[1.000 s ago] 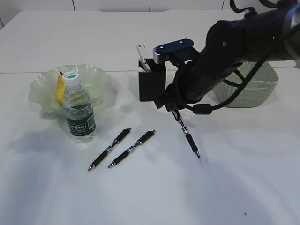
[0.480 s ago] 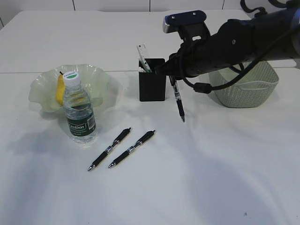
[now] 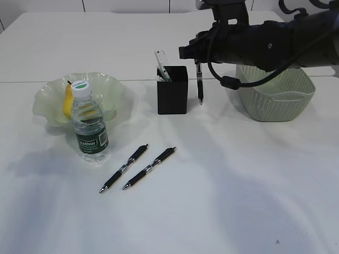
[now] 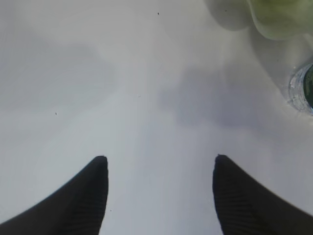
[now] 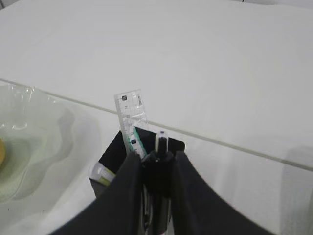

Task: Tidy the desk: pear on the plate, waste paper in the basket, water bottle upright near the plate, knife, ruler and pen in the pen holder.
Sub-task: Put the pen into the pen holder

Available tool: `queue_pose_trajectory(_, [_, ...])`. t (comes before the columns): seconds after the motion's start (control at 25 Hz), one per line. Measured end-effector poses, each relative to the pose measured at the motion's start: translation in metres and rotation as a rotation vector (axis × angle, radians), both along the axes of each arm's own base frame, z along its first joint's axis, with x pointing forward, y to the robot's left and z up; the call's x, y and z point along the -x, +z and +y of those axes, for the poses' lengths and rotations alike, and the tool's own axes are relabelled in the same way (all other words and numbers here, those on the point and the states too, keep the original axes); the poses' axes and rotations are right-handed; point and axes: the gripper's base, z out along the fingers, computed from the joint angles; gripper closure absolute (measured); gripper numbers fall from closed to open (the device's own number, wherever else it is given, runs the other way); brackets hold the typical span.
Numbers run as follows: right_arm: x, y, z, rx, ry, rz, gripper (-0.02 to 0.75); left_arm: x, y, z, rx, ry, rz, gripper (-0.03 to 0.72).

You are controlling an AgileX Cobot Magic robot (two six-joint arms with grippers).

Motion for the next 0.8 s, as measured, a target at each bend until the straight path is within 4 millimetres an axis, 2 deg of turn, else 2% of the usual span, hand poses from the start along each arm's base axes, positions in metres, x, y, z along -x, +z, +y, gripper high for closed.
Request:
queue_pose_trajectory(0.2, [-0.012,0.005,0.004,-0.038,-0.013,-0.045,0.633,0.000,0.000,0.000,0.000,0.000,0.001,0.214])
queue_pose_trajectory(0.44, [-0.035,0.018,0.012,-0.073,-0.016,-0.112,0.633,0.000,0.000,0.000,0.000,0.000,0.001,0.214])
queue_pose_trajectory(0.8, [-0.062,0.005,0.022,-0.114,-0.028,-0.145,0.633,0.000,0.000,0.000,0.000,0.000,0.002,0.214])
